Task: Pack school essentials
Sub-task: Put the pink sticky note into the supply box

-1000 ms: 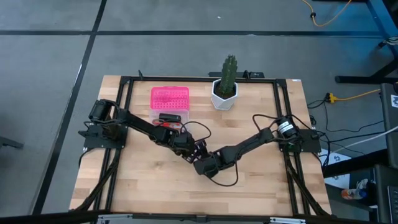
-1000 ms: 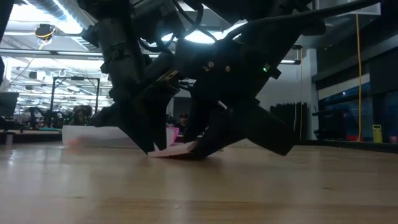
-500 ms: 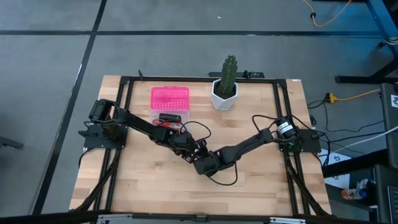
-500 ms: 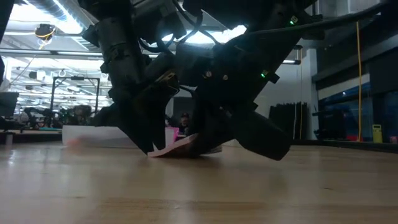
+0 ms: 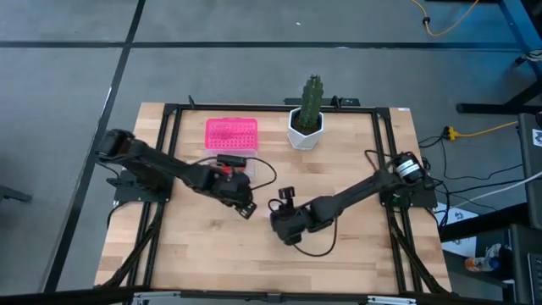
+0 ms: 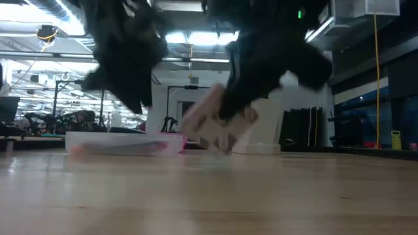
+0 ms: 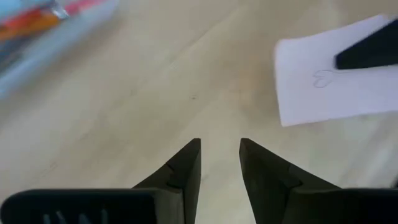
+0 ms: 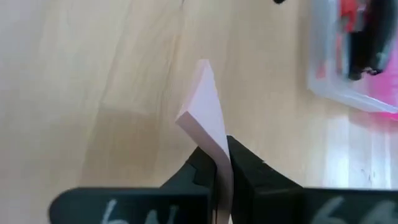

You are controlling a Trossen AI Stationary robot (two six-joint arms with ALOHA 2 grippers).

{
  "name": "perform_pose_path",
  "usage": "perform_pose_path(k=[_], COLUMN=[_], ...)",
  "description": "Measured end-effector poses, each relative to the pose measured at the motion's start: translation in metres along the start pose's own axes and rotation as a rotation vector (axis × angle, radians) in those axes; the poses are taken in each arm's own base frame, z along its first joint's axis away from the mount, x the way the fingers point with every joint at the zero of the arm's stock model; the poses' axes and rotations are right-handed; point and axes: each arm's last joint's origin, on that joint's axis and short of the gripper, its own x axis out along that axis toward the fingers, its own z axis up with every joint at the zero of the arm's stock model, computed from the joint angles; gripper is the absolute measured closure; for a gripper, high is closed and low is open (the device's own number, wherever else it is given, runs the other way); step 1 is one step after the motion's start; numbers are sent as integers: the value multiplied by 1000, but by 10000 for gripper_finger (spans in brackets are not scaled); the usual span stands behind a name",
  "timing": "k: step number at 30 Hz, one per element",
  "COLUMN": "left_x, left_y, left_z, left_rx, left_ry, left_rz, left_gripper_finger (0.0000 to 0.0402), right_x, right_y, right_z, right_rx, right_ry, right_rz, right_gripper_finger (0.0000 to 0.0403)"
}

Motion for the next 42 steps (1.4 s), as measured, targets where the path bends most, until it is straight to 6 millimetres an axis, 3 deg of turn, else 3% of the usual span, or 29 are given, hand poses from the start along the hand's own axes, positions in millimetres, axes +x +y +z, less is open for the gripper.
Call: perform_pose_path(k=[7,13,18,24,32,38,42], left_x=[-79,-144,-178,-194,-196,-195,-195], left_y=[3,18,32,42,43,43,43], left_z=[-14,-27,-35,-38,-39,-39,-39], left_rx=[23,47,83,147,258,302,310], left_ry=[-254,-525,-661,-715,-732,-737,-737], left_rz=[-97,-210,-275,-299,-264,-246,-243], left_gripper_finger=[296,296,296,296,296,296,296], right_x=[-26,-31,-22,0,24,53,60], right_y=[-9,-13,-37,-80,-134,-151,-152], right_z=[11,30,49,68,98,115,119], right_rx=[120,92,66,94,207,269,431], right_ry=[-93,-210,-291,-306,-340,-243,-175], right_rz=[11,0,-53,-143,-259,-458,-490], right_gripper_finger=[386,386,386,386,386,386,386])
